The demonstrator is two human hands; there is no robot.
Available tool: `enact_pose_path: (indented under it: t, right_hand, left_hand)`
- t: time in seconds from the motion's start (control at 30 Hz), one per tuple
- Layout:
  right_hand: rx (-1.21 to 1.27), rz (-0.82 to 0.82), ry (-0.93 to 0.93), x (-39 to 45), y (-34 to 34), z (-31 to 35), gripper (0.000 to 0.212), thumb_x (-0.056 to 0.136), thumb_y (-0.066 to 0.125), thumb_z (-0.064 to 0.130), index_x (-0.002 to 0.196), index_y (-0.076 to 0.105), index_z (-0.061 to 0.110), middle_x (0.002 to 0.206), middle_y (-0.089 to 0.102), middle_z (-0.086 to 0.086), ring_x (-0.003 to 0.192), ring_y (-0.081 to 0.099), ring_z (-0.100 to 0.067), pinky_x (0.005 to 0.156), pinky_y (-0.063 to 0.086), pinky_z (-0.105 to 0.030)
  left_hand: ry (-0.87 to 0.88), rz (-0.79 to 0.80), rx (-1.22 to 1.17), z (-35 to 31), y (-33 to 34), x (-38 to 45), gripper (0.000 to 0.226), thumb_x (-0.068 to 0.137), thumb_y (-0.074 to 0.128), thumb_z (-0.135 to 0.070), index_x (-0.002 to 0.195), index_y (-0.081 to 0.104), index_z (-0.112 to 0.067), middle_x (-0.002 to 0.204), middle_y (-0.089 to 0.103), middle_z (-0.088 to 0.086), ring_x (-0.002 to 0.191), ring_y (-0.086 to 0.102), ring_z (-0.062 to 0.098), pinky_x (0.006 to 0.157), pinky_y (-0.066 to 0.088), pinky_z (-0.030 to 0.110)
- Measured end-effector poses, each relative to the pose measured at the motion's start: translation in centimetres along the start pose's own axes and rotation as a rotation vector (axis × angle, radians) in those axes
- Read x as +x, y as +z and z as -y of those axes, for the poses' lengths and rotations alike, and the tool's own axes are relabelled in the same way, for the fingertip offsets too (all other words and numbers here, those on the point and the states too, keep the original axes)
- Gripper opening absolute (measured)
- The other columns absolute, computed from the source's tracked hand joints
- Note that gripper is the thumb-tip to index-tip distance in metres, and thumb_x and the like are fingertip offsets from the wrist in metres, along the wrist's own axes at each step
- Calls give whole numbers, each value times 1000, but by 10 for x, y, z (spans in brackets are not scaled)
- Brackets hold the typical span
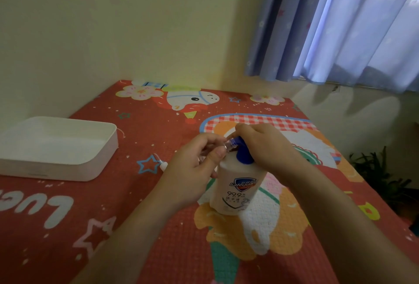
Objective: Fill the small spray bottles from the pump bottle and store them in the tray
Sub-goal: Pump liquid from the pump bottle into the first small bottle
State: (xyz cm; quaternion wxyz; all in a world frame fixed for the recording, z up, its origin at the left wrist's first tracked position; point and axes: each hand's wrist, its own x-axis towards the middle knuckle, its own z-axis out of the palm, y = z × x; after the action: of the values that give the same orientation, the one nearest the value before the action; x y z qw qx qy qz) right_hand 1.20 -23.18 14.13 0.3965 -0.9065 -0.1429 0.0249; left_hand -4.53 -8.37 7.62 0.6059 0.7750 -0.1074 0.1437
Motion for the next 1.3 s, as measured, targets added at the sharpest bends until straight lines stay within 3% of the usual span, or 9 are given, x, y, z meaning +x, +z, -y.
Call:
enact_pose_path:
  t: [0.2, 0.3, 0.43, 0.6, 0.7, 0.83, 0.97, 1.13, 1.3]
  right_hand:
    - [10, -7, 13, -1, 2, 0, 38, 96, 37, 29, 91, 69, 9, 95, 69, -12, 91, 63, -32, 83, 53, -48]
    - [62, 3, 55, -3, 1, 0, 37, 94, 39, 31, 82, 67, 10, 93, 69, -14, 80, 62, -29, 76, 51, -41]
    - [109, 34, 103, -7, -5, 6, 37, 94, 42, 29, 95, 58, -4, 105, 63, -23, 79, 51, -25, 79, 47, -44]
    - [17, 14, 103, -4, -2, 14, 23, 95, 41, 19, 82, 53, 3, 87, 59, -20, 78, 46, -24, 72, 36, -36]
    - [-50, 45, 68, -5, -4, 14, 26, 96, 38, 20, 72, 49, 14, 72, 49, -5, 70, 43, -20, 67, 36, -33]
    - [-343, 5, -66, -6, -5, 13, 11, 98, 39, 12, 87, 39, 13, 78, 44, -4, 77, 44, -21, 69, 36, -29]
    - [-342, 5, -64, -4, -4, 11, 12, 98, 41, 15, 87, 37, 15, 67, 35, 4, 68, 40, -14, 56, 30, -20]
    - [-237, 40, -32, -2, 0, 2, 35, 98, 33, 20, 65, 40, 21, 66, 43, 0, 69, 43, -21, 61, 34, -31]
    - [-209, 45, -26, -3, 3, 0, 35, 98, 34, 23, 64, 44, 20, 61, 40, 4, 53, 36, -8, 52, 31, -22]
  left_hand:
    - [-2, -16, -13, 4, 1, -1, 20, 99, 52, -31, 115, 63, -30, 86, 62, -23, 66, 59, 4, 57, 51, 22]
    - [0, -13, -43, 3, 3, -3, 18, 99, 52, -30, 113, 61, -36, 86, 61, -13, 69, 61, 6, 56, 52, 25]
    - [2, -2, -77, -3, 3, -2, 19, 100, 52, -29, 115, 62, -36, 92, 63, -10, 70, 60, 8, 56, 56, 28]
    - [5, -5, -52, -3, -4, 4, 28, 95, 51, -40, 120, 64, -35, 98, 69, -5, 68, 61, 8, 57, 60, 40]
    - [28, 30, -44, -2, -9, 5, 24, 92, 50, -45, 112, 62, -45, 93, 69, -13, 68, 63, 11, 58, 59, 35]
    - [37, 44, -30, 4, -10, 4, 29, 91, 53, -45, 118, 62, -39, 94, 69, -4, 70, 66, 19, 59, 56, 32]
    - [30, 38, -29, 8, -9, 5, 19, 95, 58, -34, 113, 64, -32, 97, 68, -1, 71, 66, 16, 61, 57, 32]
    - [34, 31, -9, 12, -11, 3, 21, 92, 59, -40, 109, 66, -30, 94, 68, -5, 73, 66, 14, 62, 57, 32]
    - [53, 14, 27, 12, -10, 3, 18, 96, 59, -32, 111, 66, -27, 96, 68, -10, 77, 65, 13, 61, 56, 29]
